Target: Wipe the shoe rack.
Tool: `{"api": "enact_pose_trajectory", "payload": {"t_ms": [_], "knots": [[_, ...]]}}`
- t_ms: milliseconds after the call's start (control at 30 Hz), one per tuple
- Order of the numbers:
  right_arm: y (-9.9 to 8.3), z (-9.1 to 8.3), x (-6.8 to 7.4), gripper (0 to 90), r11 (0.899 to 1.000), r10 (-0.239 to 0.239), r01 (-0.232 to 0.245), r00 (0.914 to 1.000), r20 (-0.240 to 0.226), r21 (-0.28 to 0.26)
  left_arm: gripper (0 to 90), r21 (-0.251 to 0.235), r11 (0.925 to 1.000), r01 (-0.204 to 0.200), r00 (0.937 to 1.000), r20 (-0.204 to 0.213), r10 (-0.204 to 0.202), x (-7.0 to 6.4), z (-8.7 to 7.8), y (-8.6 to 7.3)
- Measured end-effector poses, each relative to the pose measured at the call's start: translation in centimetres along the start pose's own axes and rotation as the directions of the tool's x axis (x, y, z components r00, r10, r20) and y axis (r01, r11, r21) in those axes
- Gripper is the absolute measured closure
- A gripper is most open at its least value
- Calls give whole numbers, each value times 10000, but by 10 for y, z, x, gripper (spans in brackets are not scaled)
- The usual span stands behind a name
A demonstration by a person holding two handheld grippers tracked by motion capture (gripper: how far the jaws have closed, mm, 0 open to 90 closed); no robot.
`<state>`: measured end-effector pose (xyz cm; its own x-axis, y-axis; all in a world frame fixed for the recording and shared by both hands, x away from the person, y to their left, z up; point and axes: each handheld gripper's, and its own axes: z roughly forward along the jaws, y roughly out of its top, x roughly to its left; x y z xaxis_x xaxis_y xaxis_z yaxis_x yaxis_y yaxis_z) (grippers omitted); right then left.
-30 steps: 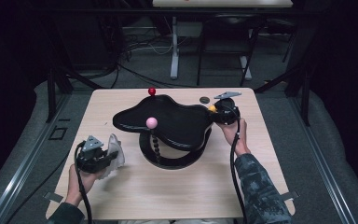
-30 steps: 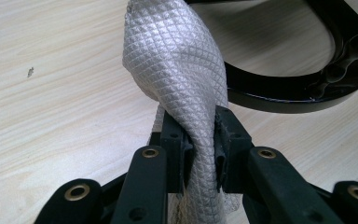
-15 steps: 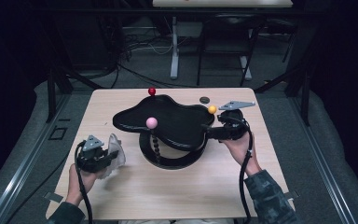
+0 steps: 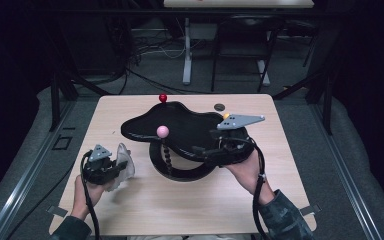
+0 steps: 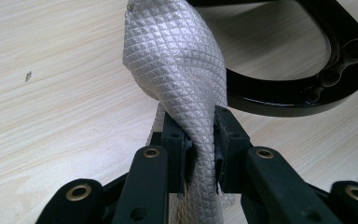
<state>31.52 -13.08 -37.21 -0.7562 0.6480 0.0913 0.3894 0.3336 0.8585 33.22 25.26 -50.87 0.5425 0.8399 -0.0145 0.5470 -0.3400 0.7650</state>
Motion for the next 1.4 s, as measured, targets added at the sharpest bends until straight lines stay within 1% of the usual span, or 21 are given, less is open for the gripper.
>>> {"api": "enact_pose_trajectory", "payload": {"t_ms": [33,167,200,233,267,300,333,433,467,500,533,600,633,700,733,967,1000,1133,1233,1300,1400], "knots": [[0,0,0,247,10000,0,0,10000,0,0,766,0,10000,0,10000,0,0,0,0,0],[3,8,12,298,9993,-321,324,9994,-161,166,766,6,10000,-34,10000,5,34,-1,0,0],[2,11,16,345,9986,-473,475,9989,-75,251,766,27,10000,-34,10000,7,34,-1,0,0],[2,11,16,345,9986,-473,475,9989,-75,251,765,27,10000,-34,10000,7,34,-1,0,0],[2,12,17,385,9987,-454,458,9989,-148,244,765,3,10000,-9,10000,4,9,-1,1,0],[1,15,20,437,9969,-698,693,9975,130,367,765,10,10000,-19,10000,14,19,-1,1,0],[-1,16,20,460,9970,-727,728,9973,-42,271,765,10,10000,-19,10000,14,19,-1,1,0],[-2,17,21,478,9961,-823,826,9966,-110,326,763,22,10000,-14,10000,22,14,-1,1,0],[-4,17,22,502,9956,-868,877,9958,-291,314,759,24,10000,-19,10000,19,19,-1,1,0],[-4,17,22,502,9956,-868,877,9958,-291,314,759,31,10000,-31,10000,34,31,-1,1,0],[-5,17,21,534,9943,-963,975,9950,-275,440,758,42,10000,-74,10000,56,74,-1,1,0],[-7,18,21,530,9935,-1014,1025,9946,-227,504,759,38,10000,-74,10000,58,74,-2,1,0],[-8,18,21,526,9926,-1070,1065,9942,48,590,760,40,10000,-76,10000,58,75,-2,1,0],[-10,17,18,527,9940,-1007,1009,9949,-83,432,763,42,10000,-36,10000,54,36,-2,2,0],[-10,15,18,542,9925,-1145,1138,9933,126,446,764,50,10000,-42,10000,47,42,-2,2,0],[-13,10,11,543,9934,-1107,1101,9937,159,331,772,4,10000,-54,10000,54,53,-2,1,0],[-13,9,11,544,9925,-1159,1143,9926,371,430,775,0,10000,-49,10000,58,49,-2,1,0],[-14,9,7,548,9919,-1243,1233,9917,315,315,777,-5,10000,-87,9999,77,87,-3,1,0],[-15,7,3,550,9925,-1204,1192,9917,448,270,780,-25,10000,-95,9999,79,96,-3,1,0],[-15,7,1,552,9927,-1199,1192,9918,442,185,782,-58,10000,-57,10000,81,57,-3,1,0],[-16,7,-3,561,9921,-1256,1248,9898,679,161,794,-125,9999,80,10000,48,-80,-3,1,1]]}}
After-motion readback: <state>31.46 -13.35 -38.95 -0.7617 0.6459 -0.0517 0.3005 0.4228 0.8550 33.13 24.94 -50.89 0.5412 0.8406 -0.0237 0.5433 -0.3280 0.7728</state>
